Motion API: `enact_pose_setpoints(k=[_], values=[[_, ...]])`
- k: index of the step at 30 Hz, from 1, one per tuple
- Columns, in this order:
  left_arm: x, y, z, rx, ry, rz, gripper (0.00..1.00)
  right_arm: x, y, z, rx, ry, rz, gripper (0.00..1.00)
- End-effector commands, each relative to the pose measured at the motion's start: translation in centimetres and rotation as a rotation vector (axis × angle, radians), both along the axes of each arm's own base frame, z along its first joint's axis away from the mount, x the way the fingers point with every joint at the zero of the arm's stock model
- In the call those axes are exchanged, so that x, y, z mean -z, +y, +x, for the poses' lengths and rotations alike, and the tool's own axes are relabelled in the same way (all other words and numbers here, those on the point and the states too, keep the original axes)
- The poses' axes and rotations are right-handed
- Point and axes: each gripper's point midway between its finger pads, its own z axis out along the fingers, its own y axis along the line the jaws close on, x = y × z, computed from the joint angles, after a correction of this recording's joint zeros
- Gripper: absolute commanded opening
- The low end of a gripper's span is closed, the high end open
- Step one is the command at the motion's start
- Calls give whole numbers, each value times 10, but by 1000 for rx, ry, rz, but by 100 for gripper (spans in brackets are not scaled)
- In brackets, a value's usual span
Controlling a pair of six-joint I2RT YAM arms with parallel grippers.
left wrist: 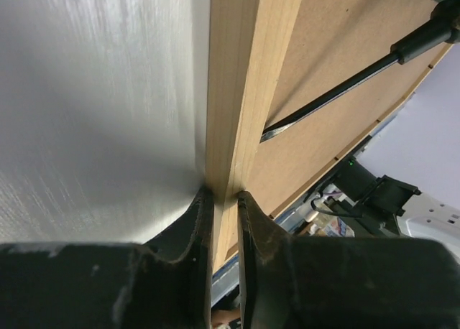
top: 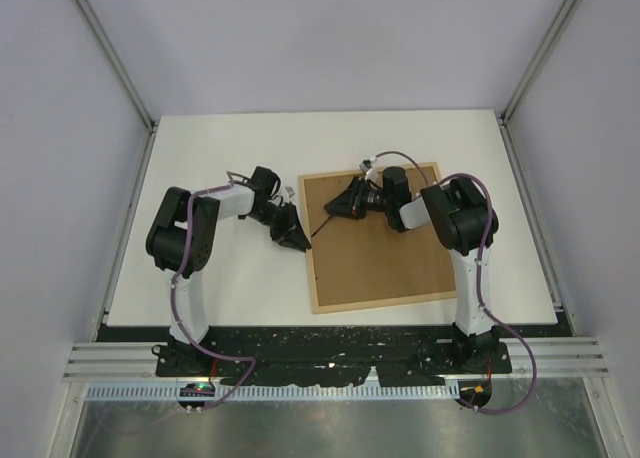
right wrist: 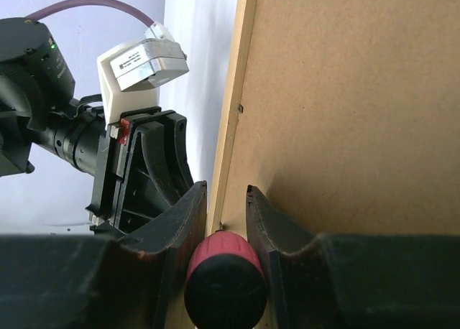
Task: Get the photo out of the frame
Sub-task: Release the photo frame item from the photo frame.
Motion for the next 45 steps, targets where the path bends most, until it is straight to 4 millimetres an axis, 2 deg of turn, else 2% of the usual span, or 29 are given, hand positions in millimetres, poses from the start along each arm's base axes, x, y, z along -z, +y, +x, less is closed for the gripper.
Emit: enact_pose_setpoints(k=[1, 7, 11, 12, 13, 14, 21, 24, 26, 29, 30, 33, 34, 35, 37, 38, 41, 45], values=[[29, 3, 17, -47, -84, 50, 0, 13, 30, -63, -145, 31, -20, 8], [32, 4, 18, -58, -78, 56, 0, 2, 33, -85, -142, 23, -23, 8], [31, 5, 19, -58, -83, 62, 0, -19, 43, -77, -160, -35, -52, 8], [30, 5, 19, -60, -84, 65, 0, -11, 40, -78, -156, 18, -100, 8], [29, 5, 20, -60, -88, 68, 0, -22, 47, -71, -169, -41, -112, 8], [28, 5, 20, -60, -90, 67, 0, -23, 50, -68, -168, -34, -144, 8], [23, 8, 22, -62, -116, 79, 0, -50, 79, -61, -231, -178, -296, 8], [16, 7, 25, -58, -140, 79, 0, -60, 90, -67, -271, -214, -359, 8], [10, 7, 27, -50, -161, 77, 0, -69, 92, -64, -277, -232, -372, 8], [0, 10, 30, -38, -195, 81, 0, -85, 81, -51, -267, -275, -380, 8], [-3, 11, 31, -34, -204, 81, 1, -93, 69, -42, -250, -283, -379, 8], [-13, 19, 40, -36, -229, 93, 16, -120, 48, -31, -259, -310, -327, 8], [-16, 22, 43, -38, -239, 101, 22, -130, 34, -19, -231, -326, -318, 8], [-18, 27, 47, -44, -247, 114, 31, -136, 26, -16, -232, -324, -300, 8], [-21, 33, 56, -42, -263, 144, 40, -150, 6, 1, -184, -338, -262, 8], [-22, 35, 61, -44, -267, 153, 44, -154, -9, 11, -149, -321, -236, 8], [-23, 35, 75, -46, -265, 167, 51, -158, -31, 26, -99, -299, -163, 8], [-21, 35, 92, -47, -234, 223, 52, -154, -42, 29, -70, -306, -124, 8]])
